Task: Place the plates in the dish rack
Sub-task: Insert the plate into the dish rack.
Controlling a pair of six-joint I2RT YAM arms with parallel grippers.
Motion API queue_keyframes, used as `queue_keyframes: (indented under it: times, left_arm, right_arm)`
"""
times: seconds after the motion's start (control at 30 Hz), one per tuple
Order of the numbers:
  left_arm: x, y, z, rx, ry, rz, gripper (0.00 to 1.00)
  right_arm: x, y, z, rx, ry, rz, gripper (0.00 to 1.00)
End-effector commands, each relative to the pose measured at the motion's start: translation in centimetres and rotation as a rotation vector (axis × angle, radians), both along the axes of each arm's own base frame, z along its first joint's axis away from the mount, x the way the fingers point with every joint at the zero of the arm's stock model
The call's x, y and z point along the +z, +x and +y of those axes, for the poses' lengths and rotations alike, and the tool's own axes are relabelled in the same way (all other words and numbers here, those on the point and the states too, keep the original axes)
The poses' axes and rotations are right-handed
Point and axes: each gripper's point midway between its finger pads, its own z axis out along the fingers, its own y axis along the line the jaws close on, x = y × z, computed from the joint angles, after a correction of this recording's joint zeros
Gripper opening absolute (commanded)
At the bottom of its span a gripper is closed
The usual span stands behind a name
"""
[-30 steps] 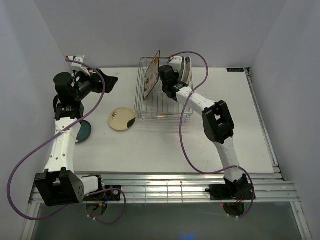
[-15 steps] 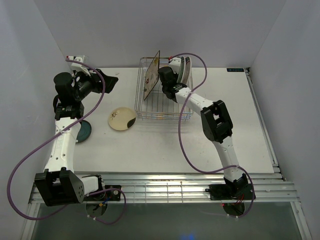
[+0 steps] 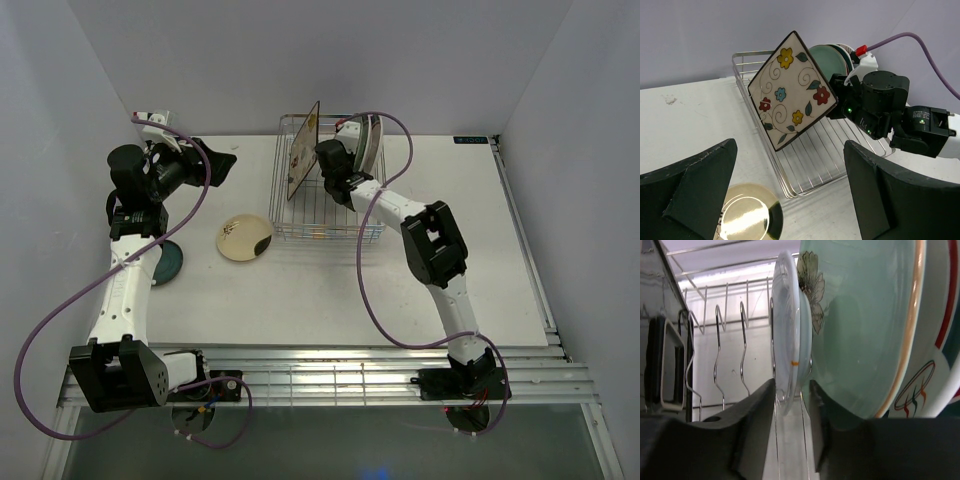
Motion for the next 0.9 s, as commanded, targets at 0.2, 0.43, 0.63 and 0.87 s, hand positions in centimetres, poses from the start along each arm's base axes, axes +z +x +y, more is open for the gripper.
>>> queue_keyframes:
  times: [0.2, 0.43, 0.63, 0.87]
  left_arm:
    - [0.0, -0.3, -0.3, -0.015, 0.010, -0.009, 0.98]
    - [-0.4, 0.0, -0.2, -0.016, 0.016, -0.002, 0.98]
    - [-1.5, 0.8, -0.3, -0.030, 0.017, 0.034, 0.98]
    - [-3.0, 2.0, 0.0, -0.019, 0.023, 0.074, 0.98]
  right_arm:
    - [7.1, -2.2, 0.1, 0.029, 0.082, -0.124, 0.43]
    - [9.7, -5.2, -0.7, 0.075, 0.107, -0.165, 0.53]
    - [10.6, -8.2, -1.5, 0.124, 0.107, -0.187, 0.67]
    - [10.1, -12.3, -2.6, 0.190, 0.114, -0.198, 0.70]
